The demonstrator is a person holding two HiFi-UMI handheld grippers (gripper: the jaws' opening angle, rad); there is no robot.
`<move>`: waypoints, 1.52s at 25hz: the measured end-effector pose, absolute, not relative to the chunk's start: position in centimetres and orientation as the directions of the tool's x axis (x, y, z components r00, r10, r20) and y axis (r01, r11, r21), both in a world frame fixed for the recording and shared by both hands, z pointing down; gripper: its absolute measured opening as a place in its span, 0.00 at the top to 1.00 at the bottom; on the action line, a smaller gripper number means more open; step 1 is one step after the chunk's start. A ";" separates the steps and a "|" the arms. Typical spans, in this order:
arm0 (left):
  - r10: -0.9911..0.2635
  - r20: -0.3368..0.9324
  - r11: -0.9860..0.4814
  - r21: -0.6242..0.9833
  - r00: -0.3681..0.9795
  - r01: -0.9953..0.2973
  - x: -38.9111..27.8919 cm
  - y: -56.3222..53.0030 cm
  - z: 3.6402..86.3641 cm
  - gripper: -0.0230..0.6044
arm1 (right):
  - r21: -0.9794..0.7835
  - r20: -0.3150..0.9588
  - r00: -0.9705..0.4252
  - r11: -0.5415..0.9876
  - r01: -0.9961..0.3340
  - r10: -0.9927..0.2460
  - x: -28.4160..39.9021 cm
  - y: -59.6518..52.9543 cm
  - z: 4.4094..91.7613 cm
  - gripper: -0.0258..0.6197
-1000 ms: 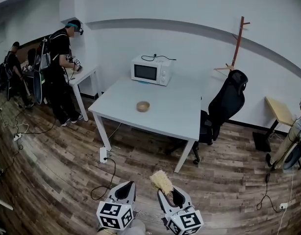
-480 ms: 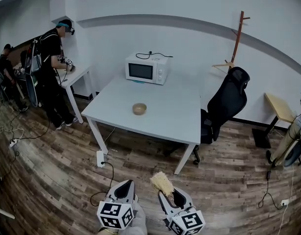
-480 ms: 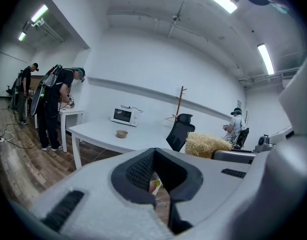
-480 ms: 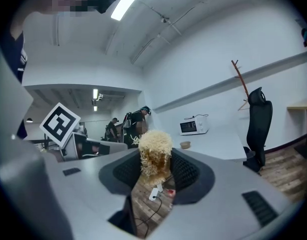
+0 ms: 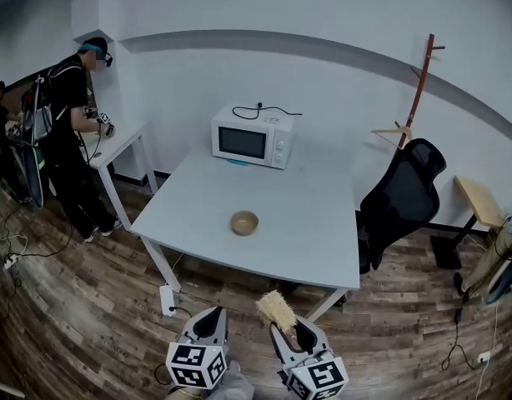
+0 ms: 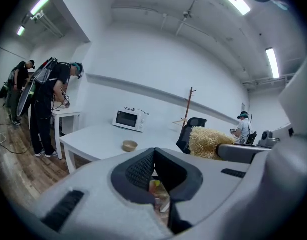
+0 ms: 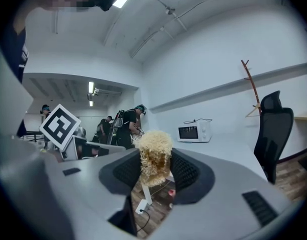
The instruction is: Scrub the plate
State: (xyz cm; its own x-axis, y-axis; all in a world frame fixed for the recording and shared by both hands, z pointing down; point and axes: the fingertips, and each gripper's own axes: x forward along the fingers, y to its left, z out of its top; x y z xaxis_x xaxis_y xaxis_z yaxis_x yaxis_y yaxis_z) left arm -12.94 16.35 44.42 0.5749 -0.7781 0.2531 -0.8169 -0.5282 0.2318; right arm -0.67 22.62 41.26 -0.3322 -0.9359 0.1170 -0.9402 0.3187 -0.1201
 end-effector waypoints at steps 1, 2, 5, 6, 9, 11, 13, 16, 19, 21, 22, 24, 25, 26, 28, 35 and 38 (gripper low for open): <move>-0.777 0.252 -0.530 0.232 0.577 -0.816 -13.1 14.5 44.3 0.93 | -0.119 0.114 -0.327 0.314 -0.942 -0.938 -0.8 20.8 41.0 0.70; -0.775 0.253 -0.532 0.232 0.579 -0.814 -13.3 12.8 44.3 0.93 | -0.118 0.110 -0.321 0.309 -0.944 -0.941 -0.8 19.0 40.8 0.70; -0.768 0.258 -0.543 0.224 0.586 -0.809 -14.0 8.2 44.3 0.93 | -0.130 0.086 -0.296 0.284 -0.950 -0.951 -1.2 14.0 40.5 0.70; -0.765 0.260 -0.547 0.222 0.590 -0.807 -14.2 6.8 44.3 0.93 | -0.135 0.081 -0.289 0.277 -0.952 -0.954 -1.3 12.5 40.5 0.70; -0.751 0.267 -0.561 0.223 0.603 -0.797 -14.2 3.1 44.7 0.93 | -0.140 0.077 -0.277 0.265 -0.954 -0.958 -1.6 8.5 40.7 0.70; -0.743 0.275 -0.566 0.227 0.610 -0.792 -14.1 0.9 45.1 0.93 | -0.132 0.084 -0.275 0.263 -0.956 -0.958 -1.7 6.4 41.1 0.70; -0.736 0.284 -0.570 0.230 0.615 -0.789 -14.0 -0.9 45.6 0.93 | -0.125 0.092 -0.269 0.257 -0.958 -0.959 -1.7 4.6 41.6 0.70; -0.721 0.305 -0.579 0.229 0.622 -0.783 -13.6 -3.3 46.4 0.93 | -0.130 0.101 -0.248 0.235 -0.963 -0.963 -1.1 2.5 42.1 0.70; -0.706 0.329 -0.583 0.233 0.627 -0.779 -13.1 -5.1 47.4 0.93 | -0.120 0.123 -0.236 0.222 -0.968 -0.964 -0.1 1.1 42.9 0.70; -0.704 0.340 -0.577 0.239 0.623 -0.781 -12.7 -6.5 48.0 0.93 | -0.110 0.135 -0.238 0.224 -0.968 -0.962 0.6 0.0 43.2 0.70; -0.703 0.345 -0.573 0.245 0.623 -0.782 -12.4 -7.1 48.3 0.93 | -0.106 0.143 -0.239 0.225 -0.968 -0.960 1.0 -0.6 43.4 0.70; -0.695 0.356 -0.568 0.261 0.624 -0.781 -11.7 -8.3 49.1 0.93 | -0.093 0.164 -0.247 0.235 -0.968 -0.955 1.7 -2.0 43.7 0.70; -0.691 0.363 -0.565 0.267 0.625 -0.780 -11.4 -8.8 49.5 0.93 | -0.082 0.172 -0.252 0.241 -0.967 -0.952 2.1 -2.7 43.9 0.70; -0.688 0.371 -0.562 0.271 0.624 -0.781 -11.1 -9.3 50.0 0.93 | -0.071 0.175 -0.255 0.246 -0.967 -0.951 2.6 -3.5 44.3 0.70; -0.684 0.388 -0.554 0.273 0.617 -0.786 -10.6 -10.6 51.0 0.93 | -0.055 0.175 -0.265 0.260 -0.964 -0.948 3.4 -5.4 45.0 0.70; -0.639 0.464 -0.518 0.329 0.613 -0.789 -8.0 -15.5 54.9 0.93 | -0.032 0.237 -0.350 0.353 -0.935 -0.906 5.0 -11.5 46.7 0.70; -0.600 0.506 -0.484 0.387 0.620 -0.785 -6.9 -17.6 57.2 0.93 | -0.030 0.254 -0.384 0.389 -0.921 -0.888 5.6 -14.1 47.3 0.70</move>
State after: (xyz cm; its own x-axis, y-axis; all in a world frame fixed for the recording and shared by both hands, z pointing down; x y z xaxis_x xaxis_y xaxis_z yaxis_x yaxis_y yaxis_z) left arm -6.93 -17.59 57.24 0.6196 -0.6000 0.5060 -0.7848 -0.4843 0.3867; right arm 5.57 -14.12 47.31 -0.3838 -0.8878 0.2541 -0.9206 0.3894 -0.0299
